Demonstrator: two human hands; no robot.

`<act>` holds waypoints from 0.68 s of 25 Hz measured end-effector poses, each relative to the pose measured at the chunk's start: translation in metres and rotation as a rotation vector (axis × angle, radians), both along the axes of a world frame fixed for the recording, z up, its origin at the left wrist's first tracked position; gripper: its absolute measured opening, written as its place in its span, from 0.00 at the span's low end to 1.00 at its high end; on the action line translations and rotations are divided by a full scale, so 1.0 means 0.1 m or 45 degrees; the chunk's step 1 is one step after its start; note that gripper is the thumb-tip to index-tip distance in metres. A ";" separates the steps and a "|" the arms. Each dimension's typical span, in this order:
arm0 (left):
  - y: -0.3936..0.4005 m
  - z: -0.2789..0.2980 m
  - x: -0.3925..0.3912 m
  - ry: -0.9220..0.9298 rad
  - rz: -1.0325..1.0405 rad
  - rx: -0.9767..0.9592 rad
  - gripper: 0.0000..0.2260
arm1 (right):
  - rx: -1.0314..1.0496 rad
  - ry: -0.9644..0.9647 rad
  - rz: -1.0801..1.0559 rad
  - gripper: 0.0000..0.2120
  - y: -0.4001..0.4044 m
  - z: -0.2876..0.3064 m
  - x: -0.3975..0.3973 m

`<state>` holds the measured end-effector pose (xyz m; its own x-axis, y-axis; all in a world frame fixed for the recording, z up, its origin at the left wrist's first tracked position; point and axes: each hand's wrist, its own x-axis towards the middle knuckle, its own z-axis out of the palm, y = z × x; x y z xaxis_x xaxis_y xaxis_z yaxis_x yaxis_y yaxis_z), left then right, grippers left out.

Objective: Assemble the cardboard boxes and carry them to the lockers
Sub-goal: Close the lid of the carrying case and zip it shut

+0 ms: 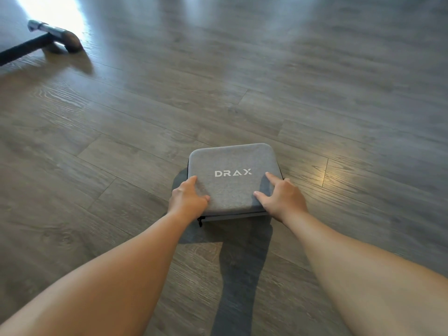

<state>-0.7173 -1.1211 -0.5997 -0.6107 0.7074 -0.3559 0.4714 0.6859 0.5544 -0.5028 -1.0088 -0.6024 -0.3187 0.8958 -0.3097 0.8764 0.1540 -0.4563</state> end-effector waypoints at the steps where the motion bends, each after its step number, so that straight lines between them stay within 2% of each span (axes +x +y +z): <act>1: 0.02 0.05 -0.04 -0.001 0.031 0.003 0.33 | 0.014 0.003 0.019 0.37 0.03 0.05 -0.05; 9: 0.00 0.86 -0.65 0.070 0.150 0.117 0.33 | 0.076 0.114 0.182 0.37 0.11 0.67 -0.66; 13: -0.31 1.64 -0.79 0.080 0.227 0.111 0.33 | 0.061 0.131 0.290 0.36 0.00 1.43 -0.92; 17: -0.88 2.84 -0.92 0.080 0.336 0.105 0.33 | 0.043 0.121 0.447 0.37 -0.33 2.63 -1.23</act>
<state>-0.8093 -1.2091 -0.3161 -0.7966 0.5462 -0.2591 0.3179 0.7430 0.5890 -0.6263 -1.0413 -0.3394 -0.6343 0.7360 -0.2364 0.7216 0.4541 -0.5225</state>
